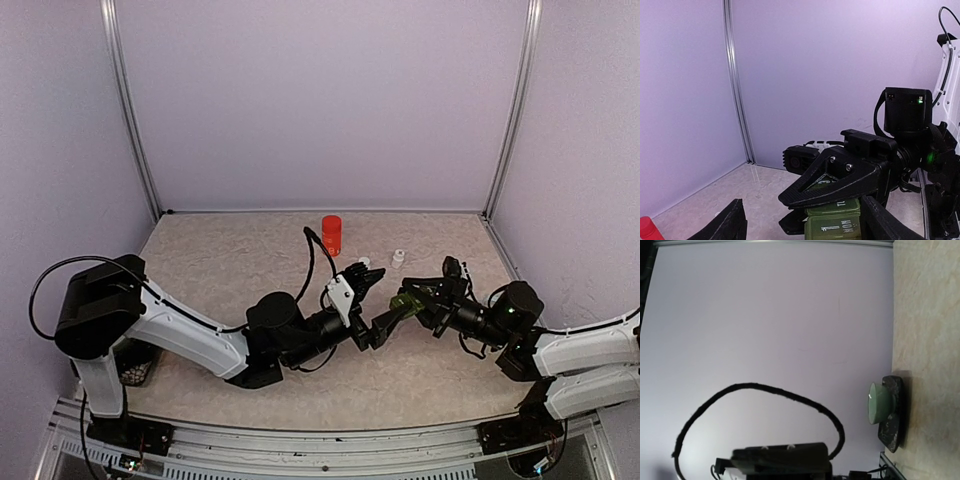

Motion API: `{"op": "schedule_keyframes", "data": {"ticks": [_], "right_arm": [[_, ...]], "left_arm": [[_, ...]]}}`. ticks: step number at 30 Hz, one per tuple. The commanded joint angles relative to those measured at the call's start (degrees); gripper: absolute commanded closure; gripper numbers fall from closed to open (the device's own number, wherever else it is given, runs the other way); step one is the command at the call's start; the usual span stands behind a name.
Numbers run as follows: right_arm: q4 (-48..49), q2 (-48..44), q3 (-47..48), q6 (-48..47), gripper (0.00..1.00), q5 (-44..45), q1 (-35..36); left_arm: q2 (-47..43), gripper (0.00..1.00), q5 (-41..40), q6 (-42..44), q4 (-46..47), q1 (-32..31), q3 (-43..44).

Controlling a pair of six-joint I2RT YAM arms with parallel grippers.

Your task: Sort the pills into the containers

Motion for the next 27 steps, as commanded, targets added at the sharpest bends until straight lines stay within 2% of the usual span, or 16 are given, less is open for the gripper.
{"op": "schedule_keyframes", "data": {"ticks": [1,12,16,22,27], "right_arm": [[3.67,0.43,2.55,-0.03,0.92,-1.91,-0.32],[6.52,-0.20,3.99,-2.85,0.92,-1.11,-0.32],[4.93,-2.75,4.62,-8.61,0.91,0.79,-0.32],[4.12,-6.74,4.21,-17.59,0.90,4.64,-1.12],[12.21,-4.71,3.81,-21.78,0.89,3.27,-2.08]], "left_arm": [[0.95,0.22,1.89,0.75,-2.51,0.08,1.16],[0.60,0.21,1.94,-0.60,-3.32,0.20,0.63],[-1.50,0.21,3.79,-7.37,-2.43,0.16,-0.81],[-5.18,0.19,9.86,-16.64,3.75,0.26,-4.73],[-5.91,0.14,19.40,-24.25,6.59,1.68,-3.94]]}}
